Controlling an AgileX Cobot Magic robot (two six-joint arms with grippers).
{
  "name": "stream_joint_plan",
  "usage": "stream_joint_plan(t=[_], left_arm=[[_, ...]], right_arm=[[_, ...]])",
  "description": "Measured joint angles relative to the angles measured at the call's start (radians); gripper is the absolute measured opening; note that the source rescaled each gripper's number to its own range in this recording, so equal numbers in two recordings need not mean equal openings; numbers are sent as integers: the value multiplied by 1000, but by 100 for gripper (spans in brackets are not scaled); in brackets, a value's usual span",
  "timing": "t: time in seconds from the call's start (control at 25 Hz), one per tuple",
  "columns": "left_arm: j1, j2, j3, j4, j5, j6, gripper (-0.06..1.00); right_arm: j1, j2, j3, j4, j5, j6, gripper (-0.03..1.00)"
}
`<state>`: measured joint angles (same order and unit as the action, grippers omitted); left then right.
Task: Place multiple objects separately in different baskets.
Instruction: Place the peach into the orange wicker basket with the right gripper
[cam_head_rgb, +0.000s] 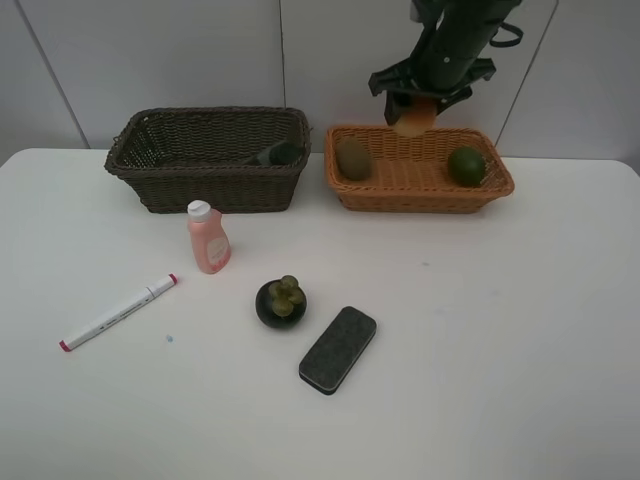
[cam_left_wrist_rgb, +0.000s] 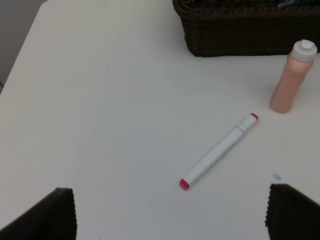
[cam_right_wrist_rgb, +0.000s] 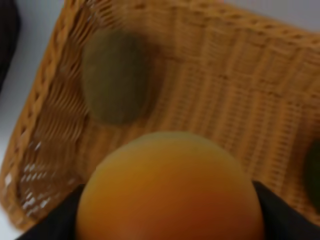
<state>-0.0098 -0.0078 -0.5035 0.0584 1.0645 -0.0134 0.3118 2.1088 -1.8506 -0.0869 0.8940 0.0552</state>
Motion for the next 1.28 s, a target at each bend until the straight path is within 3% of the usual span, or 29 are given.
stream_joint_plan(t=[0.24,0.52,1.28], left_arm=[[0,0,0,0,0,0,100],[0,0,0,0,0,0,100],[0,0,0,0,0,0,100]], right_arm=[[-33,91,-1,-5,-101,-1,49],[-36,163,-1,-13,-148,-1,49],[-36,166,-1,-6,-131,-3,49]])
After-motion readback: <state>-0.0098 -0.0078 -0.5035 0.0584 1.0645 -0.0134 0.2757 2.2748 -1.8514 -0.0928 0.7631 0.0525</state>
